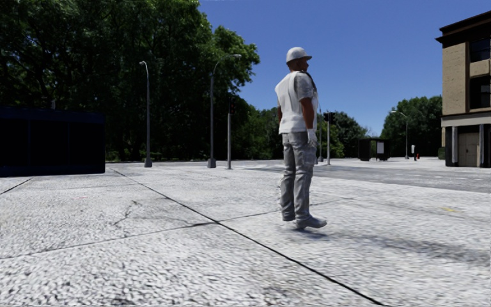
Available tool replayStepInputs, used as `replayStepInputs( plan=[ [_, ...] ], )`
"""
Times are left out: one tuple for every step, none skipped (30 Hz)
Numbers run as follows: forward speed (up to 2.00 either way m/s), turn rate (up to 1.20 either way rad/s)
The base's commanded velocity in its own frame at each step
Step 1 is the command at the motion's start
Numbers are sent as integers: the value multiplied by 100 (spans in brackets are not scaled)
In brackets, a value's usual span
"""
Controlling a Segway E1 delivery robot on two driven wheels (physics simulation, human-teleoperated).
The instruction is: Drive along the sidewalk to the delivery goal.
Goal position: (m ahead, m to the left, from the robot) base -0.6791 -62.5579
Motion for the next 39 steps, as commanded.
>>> replayStepInputs(
  plan=[
    [200,68],
    [200,68],
    [200,68],
    [200,68],
    [200,68],
    [200,68],
    [200,69],
    [200,75],
    [200,77],
    [200,77],
    [200,77],
    [200,78],
    [200,77],
    [200,77],
    [200,77],
    [200,71],
    [200,49],
    [200,0],
    [200,0],
    [200,0],
    [200,0],
    [200,0],
    [200,0],
    [200,0],
    [200,0],
    [200,0],
    [200,0],
    [200,0],
    [200,0],
    [200,0],
    [200,0],
    [200,0],
    [200,0],
    [200,0],
    [200,0],
    [200,0],
    [200,0],
    [200,0],
    [200,0]
  ],
)
